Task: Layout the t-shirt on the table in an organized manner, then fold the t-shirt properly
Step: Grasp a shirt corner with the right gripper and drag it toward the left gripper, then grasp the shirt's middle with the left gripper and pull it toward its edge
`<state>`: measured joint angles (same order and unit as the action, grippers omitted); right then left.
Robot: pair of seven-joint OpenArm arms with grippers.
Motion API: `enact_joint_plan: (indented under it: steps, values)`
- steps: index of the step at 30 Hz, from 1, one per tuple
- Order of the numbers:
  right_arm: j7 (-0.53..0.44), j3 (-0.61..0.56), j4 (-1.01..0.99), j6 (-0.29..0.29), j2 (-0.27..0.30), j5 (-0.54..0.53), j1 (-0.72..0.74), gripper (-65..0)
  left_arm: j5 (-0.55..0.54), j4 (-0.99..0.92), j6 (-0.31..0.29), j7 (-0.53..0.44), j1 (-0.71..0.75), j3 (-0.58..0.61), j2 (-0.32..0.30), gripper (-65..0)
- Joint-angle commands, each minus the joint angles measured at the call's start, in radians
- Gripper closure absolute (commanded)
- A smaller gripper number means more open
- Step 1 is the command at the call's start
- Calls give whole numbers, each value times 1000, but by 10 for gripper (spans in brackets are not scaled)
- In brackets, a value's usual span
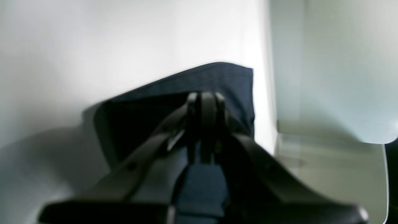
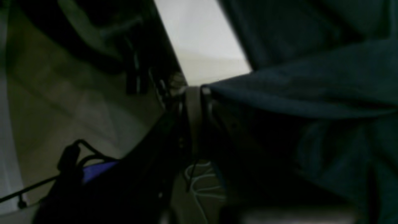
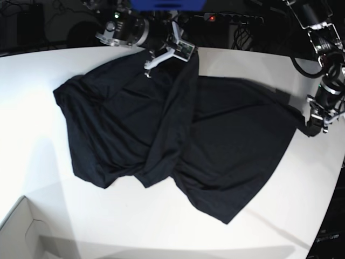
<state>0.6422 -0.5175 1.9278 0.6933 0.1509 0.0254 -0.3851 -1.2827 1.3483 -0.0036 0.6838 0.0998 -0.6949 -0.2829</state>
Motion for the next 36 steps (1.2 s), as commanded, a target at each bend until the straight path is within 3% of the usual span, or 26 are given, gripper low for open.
enact_joint_plan:
  steps: [1,5,9,11,13,17,20,23,25,27,32,36]
  values:
    - [-18,-5,5,5,-4,-18,-1,0,-27,15,-2,0,-4,-9,-17,-4]
    - [-12,-26,-47,5,9,-18,18,-13,-28,15,-2,0,-19,-9,-16,-5]
    - [-12,-23,-37,5,37,-20,-2,-152,-30,20,-2,1,-13,-12,-16,-26]
    - [-12,-10,-14,5,54,-20,-10,-219,-30,21,-2,1,-13,-13,-16,-92]
    - [-12,23,17,5,51,-22,-18,-271,-30,21,-2,1,-13,-15,-17,-199]
    - [-15,109,49,5,46,-23,-44,-310,-31,24,-2,1,-13,-33,-20,-374]
    - [-17,175,55,5,31,-23,-51,-310,-30,63,-2,1,-19,-70,-23,-417]
    - [-17,283,51,5,-7,-23,-54,-310,-21,156,-2,1,-27,-59,-20,-418]
    - [-17,365,51,5,-44,-23,-47,-310,-10,216,1,1,-62,36,-16,-418]
    - [-17,451,49,5,-89,-23,-31,-310,67,264,6,-8,-111,182,-5,-417]
    - [-12,666,38,5,-155,-23,44,-313,380,268,7,-11,-248,524,149,-417]
    - [-11,797,38,5,-165,-23,94,-313,677,221,9,-11,-337,786,282,-417]
